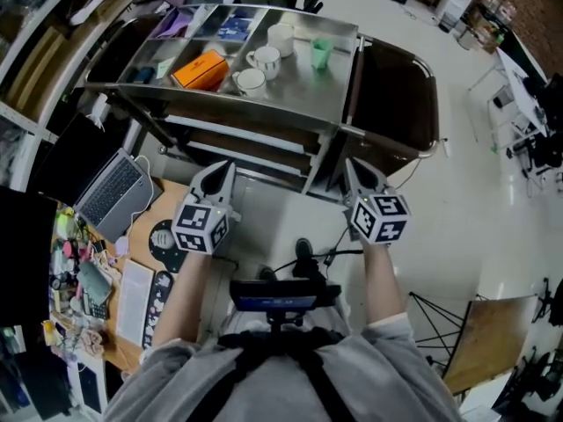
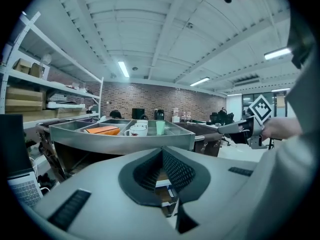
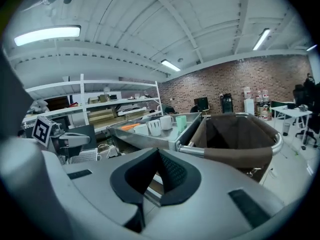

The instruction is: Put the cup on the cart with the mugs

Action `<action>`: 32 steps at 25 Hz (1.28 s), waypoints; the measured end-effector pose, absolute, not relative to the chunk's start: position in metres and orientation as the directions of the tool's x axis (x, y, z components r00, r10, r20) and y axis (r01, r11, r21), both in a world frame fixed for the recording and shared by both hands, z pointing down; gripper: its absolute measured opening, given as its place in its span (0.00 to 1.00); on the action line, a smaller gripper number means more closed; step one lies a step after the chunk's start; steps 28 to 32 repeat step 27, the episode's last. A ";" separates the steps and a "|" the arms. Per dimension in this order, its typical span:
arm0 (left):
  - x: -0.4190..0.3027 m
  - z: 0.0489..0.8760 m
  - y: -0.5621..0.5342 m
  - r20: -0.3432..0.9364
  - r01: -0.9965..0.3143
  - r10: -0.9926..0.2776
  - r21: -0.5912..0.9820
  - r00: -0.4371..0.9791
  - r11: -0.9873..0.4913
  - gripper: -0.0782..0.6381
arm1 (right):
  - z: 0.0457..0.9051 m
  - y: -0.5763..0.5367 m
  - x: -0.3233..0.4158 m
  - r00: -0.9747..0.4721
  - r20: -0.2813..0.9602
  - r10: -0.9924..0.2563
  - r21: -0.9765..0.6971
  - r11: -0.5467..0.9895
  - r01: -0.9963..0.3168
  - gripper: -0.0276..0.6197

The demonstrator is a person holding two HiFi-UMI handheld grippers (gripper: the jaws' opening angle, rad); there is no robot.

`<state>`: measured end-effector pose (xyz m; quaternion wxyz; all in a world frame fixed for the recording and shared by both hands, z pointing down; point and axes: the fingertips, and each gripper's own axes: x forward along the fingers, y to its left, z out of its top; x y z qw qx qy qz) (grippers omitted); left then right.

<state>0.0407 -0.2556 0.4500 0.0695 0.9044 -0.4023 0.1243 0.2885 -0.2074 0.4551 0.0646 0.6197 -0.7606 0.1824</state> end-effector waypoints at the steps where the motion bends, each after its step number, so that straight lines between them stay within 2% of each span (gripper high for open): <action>1: 0.035 0.451 -0.250 0.280 -0.744 -0.709 0.028 0.647 -0.668 0.12 | 0.459 -0.198 0.286 -0.215 0.330 -0.919 -0.198 0.156 -0.968 0.04; 14: -0.013 0.461 -0.189 0.272 -0.746 -0.712 0.034 0.647 -0.665 0.12 | 0.476 -0.123 0.259 -0.177 0.339 -0.924 -0.221 0.104 -0.970 0.04; 32: -0.043 0.460 -0.165 0.260 -0.759 -0.727 0.036 0.635 -0.651 0.12 | 0.482 -0.097 0.244 -0.172 0.353 -0.920 -0.200 0.105 -0.974 0.04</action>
